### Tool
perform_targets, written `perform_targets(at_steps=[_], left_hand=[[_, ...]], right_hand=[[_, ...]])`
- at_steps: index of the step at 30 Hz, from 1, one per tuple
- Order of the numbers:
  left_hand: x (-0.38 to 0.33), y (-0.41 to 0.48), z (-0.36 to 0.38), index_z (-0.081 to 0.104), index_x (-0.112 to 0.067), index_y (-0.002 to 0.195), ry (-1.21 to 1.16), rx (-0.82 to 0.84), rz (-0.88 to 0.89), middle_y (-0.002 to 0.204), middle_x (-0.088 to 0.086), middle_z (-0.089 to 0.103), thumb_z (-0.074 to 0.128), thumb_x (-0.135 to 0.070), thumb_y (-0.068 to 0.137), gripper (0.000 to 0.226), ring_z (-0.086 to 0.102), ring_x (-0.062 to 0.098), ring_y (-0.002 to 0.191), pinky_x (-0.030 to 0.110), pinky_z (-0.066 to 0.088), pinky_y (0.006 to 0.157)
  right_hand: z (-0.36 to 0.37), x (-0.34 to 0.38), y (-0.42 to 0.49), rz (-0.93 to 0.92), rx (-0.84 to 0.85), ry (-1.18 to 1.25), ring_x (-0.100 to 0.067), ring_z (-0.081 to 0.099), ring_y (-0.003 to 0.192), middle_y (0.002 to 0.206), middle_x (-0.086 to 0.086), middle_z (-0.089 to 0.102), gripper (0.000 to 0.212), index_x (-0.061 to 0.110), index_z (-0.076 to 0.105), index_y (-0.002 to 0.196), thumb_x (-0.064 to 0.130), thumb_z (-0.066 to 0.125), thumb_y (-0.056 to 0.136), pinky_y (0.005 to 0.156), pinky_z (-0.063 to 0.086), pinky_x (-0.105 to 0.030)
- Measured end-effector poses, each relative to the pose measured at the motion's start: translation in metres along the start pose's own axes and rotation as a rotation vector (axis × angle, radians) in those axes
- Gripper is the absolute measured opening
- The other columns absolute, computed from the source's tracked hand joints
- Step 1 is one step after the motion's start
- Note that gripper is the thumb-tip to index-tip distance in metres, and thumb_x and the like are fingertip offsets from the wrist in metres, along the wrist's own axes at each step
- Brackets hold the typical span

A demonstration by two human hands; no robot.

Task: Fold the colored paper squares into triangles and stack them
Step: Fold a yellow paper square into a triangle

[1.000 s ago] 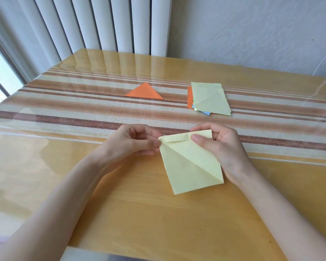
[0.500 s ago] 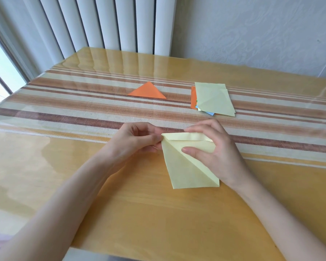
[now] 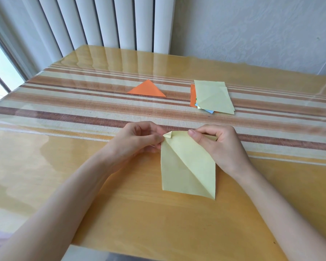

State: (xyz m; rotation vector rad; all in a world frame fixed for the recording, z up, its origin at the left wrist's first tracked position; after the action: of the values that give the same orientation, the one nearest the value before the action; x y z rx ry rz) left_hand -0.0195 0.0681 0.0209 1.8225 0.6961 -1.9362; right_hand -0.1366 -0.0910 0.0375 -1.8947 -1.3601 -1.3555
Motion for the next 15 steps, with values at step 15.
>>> perform_targets(at_steps=[15], left_hand=[[0.0030,0.0016,0.0040,0.067,-0.011,0.078,0.047,0.030,0.016,0.078,0.006,0.065,0.064,-0.024,0.081,0.014,0.058,0.021,0.077,0.026,0.050,0.071]], right_hand=[[0.0010,-0.0034,-0.0034,0.294,0.115,0.329,-0.013,0.065,0.079,0.082,-0.010,0.073,0.024,0.009,0.075,0.075,0.031,0.069,0.080,0.079,0.041,-0.028]])
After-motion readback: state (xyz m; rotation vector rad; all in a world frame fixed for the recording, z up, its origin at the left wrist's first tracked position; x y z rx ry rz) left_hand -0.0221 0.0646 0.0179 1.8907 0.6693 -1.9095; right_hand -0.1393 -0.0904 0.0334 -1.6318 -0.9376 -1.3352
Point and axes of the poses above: each hand's wrist, its own y-axis towards the middle knuckle, its own z-axis out of the palm, x = y × z, the point moved 4 cm from there along y, towards the middle knuckle
